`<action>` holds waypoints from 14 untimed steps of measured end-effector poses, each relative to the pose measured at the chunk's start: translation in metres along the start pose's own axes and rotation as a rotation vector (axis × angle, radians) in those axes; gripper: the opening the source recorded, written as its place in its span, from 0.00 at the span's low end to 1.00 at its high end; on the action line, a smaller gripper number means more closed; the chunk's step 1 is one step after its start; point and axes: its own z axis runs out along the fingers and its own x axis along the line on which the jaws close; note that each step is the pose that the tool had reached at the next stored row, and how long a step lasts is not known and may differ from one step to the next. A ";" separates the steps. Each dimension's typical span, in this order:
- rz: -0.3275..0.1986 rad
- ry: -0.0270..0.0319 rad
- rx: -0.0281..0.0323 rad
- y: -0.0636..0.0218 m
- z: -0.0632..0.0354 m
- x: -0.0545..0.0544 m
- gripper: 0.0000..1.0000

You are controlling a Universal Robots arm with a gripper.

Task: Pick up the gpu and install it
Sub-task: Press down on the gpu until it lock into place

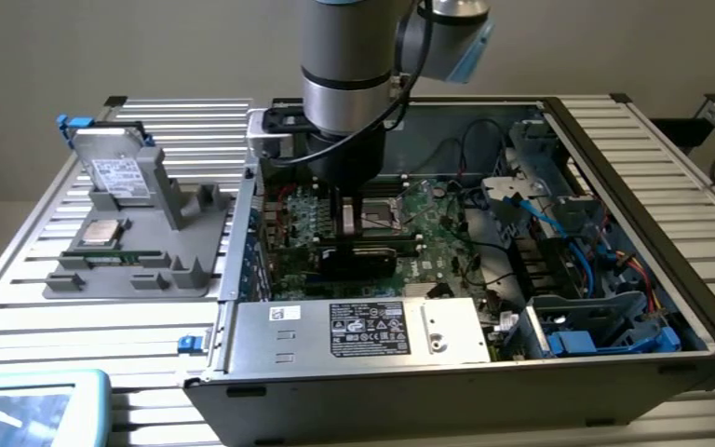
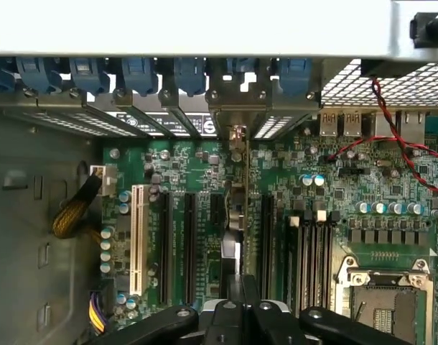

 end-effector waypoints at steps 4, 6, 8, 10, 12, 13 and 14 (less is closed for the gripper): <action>0.001 -0.0003 -0.0060 0.0001 0.0026 0.000 0.11; 0.002 -0.0031 -0.0050 0.0003 -0.0047 0.000 0.11; 0.001 -0.0015 -0.0055 0.0003 -0.0144 0.000 0.11; 0.001 -0.0013 -0.0056 0.0003 -0.0233 0.000 0.11; 0.001 -0.0013 -0.0056 0.0004 -0.0325 0.001 0.11; 0.001 -0.0011 -0.0056 0.0004 -0.0351 0.001 0.11; 0.001 -0.0011 -0.0055 0.0004 -0.0353 0.001 0.11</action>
